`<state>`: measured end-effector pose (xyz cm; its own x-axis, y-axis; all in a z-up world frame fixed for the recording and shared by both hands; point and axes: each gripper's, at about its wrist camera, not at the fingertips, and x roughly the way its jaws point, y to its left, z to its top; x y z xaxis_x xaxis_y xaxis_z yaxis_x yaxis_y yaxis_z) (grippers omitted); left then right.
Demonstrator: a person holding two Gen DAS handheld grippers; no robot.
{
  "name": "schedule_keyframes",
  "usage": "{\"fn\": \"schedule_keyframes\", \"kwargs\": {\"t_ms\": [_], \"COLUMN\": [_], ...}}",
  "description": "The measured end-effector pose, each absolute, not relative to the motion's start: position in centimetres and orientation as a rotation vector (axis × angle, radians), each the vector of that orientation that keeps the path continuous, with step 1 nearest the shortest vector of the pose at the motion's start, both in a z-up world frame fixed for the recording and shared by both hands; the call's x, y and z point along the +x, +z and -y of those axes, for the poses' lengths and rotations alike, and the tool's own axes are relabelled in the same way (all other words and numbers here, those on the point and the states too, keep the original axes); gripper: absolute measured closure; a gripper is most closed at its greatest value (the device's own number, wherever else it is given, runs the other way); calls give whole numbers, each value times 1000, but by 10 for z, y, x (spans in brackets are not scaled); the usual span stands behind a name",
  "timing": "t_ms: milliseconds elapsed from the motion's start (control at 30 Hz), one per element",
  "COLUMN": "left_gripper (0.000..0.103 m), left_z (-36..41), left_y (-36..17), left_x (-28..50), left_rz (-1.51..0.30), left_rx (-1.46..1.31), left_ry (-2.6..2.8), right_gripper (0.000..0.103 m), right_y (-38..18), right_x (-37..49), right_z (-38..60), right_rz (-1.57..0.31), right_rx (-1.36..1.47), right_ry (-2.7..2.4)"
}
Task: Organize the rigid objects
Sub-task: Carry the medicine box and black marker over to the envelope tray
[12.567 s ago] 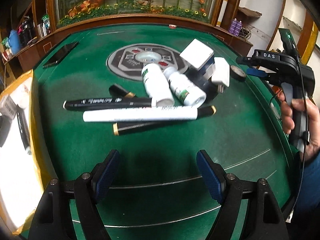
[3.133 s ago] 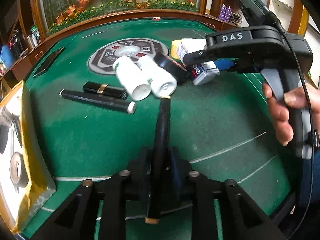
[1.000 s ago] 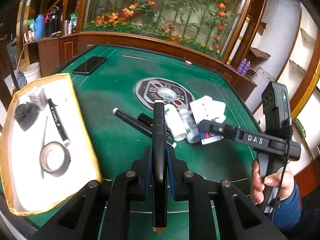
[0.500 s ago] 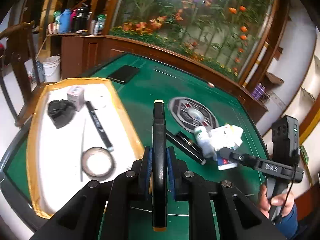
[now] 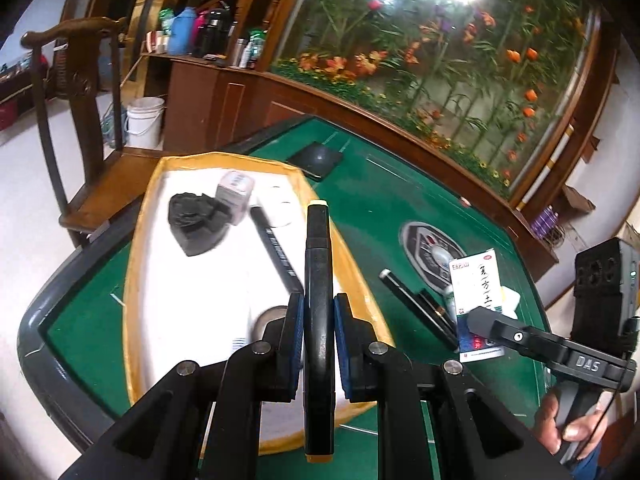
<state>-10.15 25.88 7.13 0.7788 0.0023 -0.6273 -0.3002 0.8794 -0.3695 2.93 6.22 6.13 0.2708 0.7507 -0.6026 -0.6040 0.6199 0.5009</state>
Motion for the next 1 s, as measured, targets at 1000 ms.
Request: {"fn": "schedule_keyframes", "kwargs": {"t_ms": [1000], "left_gripper": [88], "left_z": [-314], "left_y": [22], "left_x": [-102], "left_rz": [-730], "left_rx": [-565], "left_ry": [322], "right_gripper": [66], "right_y": [26], "right_x": [42], "right_z": [-201], "right_rz": [-1001], "right_rx": [-57], "right_ry": [865]}}
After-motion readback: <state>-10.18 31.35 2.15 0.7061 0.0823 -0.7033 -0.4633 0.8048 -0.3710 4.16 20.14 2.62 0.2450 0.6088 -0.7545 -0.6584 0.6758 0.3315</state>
